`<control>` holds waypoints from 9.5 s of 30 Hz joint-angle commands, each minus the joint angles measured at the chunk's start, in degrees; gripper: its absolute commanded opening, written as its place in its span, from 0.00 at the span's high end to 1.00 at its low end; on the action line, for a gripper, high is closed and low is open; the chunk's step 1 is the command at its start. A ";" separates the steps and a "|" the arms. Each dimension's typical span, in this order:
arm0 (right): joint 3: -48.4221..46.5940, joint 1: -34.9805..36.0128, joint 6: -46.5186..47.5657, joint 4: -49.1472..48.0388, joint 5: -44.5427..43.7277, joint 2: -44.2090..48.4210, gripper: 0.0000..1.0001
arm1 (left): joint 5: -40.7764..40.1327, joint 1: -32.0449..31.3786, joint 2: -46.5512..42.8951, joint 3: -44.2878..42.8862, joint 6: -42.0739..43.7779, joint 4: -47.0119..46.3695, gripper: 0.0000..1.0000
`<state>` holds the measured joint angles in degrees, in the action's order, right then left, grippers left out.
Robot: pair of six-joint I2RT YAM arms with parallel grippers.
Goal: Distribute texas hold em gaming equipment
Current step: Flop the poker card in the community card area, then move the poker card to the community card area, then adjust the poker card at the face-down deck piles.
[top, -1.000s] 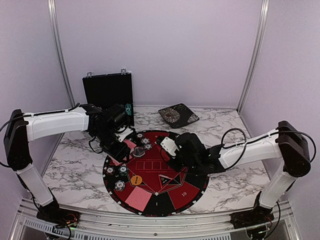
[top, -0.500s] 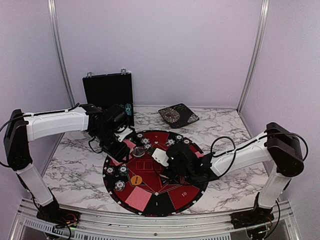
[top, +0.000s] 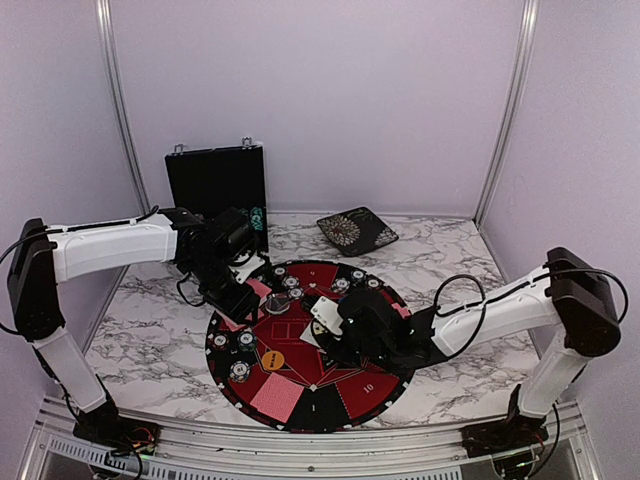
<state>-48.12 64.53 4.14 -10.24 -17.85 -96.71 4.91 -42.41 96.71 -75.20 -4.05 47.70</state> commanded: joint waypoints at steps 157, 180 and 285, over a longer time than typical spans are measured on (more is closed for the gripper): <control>-6.34 -16.65 -59.51 -24.26 52.81 -7.63 0.40 | 1.36 -4.45 3.22 -5.62 0.16 1.14 0.65; -11.27 -16.63 -64.16 -28.01 54.34 -14.01 0.41 | 2.35 -6.37 3.58 -6.01 0.25 1.09 0.65; -13.14 -17.95 -63.83 -23.96 50.98 -13.51 0.93 | 1.71 -6.03 3.20 -4.78 1.14 0.81 0.66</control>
<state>-59.07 46.98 -60.47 -35.00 33.98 -109.82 6.42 -48.69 100.18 -79.02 -3.57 48.12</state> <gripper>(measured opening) 0.079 0.653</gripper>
